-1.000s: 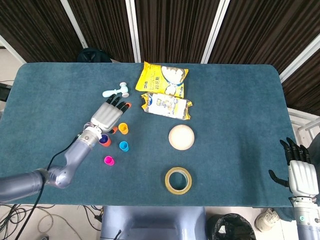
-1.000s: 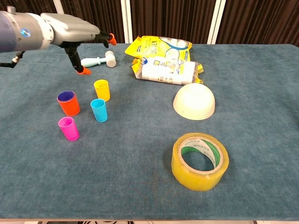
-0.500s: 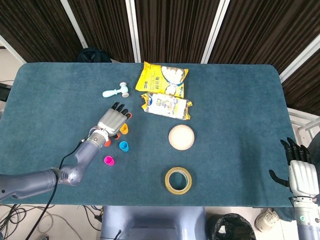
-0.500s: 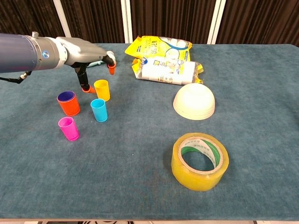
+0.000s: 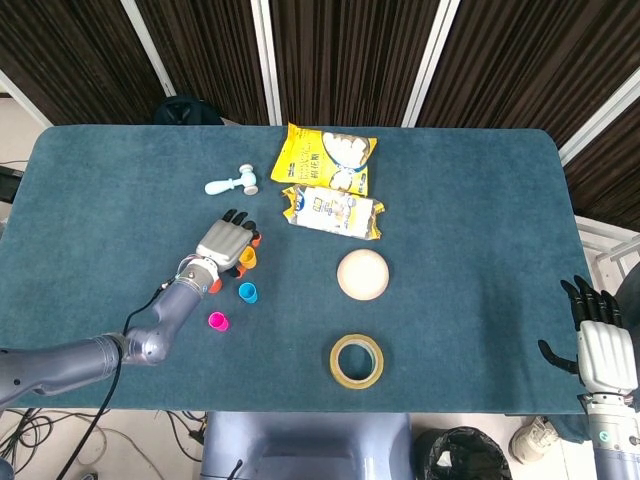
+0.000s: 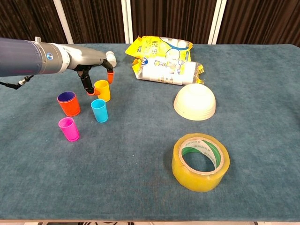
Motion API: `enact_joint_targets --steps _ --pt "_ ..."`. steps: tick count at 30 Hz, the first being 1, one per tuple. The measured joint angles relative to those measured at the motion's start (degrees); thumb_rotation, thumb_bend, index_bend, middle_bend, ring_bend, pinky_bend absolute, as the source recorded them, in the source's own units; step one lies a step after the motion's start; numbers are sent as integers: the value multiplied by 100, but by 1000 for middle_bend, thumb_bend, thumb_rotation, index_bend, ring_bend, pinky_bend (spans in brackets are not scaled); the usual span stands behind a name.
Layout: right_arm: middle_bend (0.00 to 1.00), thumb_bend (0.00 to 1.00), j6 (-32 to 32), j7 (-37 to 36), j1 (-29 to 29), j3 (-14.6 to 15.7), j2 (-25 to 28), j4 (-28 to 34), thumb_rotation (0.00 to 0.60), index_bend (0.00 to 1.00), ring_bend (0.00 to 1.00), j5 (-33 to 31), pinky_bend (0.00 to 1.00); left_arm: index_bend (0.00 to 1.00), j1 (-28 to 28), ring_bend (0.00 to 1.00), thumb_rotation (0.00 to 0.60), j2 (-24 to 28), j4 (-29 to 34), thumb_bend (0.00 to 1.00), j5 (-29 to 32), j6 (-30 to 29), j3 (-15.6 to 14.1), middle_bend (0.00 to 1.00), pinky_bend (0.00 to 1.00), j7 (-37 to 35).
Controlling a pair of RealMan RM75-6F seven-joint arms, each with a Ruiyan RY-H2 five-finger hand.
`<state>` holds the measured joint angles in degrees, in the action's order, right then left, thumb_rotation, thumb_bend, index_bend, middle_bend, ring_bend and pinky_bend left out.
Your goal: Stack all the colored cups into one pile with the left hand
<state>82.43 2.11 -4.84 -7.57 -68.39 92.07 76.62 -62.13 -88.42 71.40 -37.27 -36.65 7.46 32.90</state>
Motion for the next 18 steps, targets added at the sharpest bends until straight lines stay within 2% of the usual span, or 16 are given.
enact_joint_targets --steps 18 --pt "44 306 -2 -21 9 -16 -8 16 600 88 96 -35 36 452 -49 0 600 -30 -86 305 -313 -122 -167 205 7 -124"
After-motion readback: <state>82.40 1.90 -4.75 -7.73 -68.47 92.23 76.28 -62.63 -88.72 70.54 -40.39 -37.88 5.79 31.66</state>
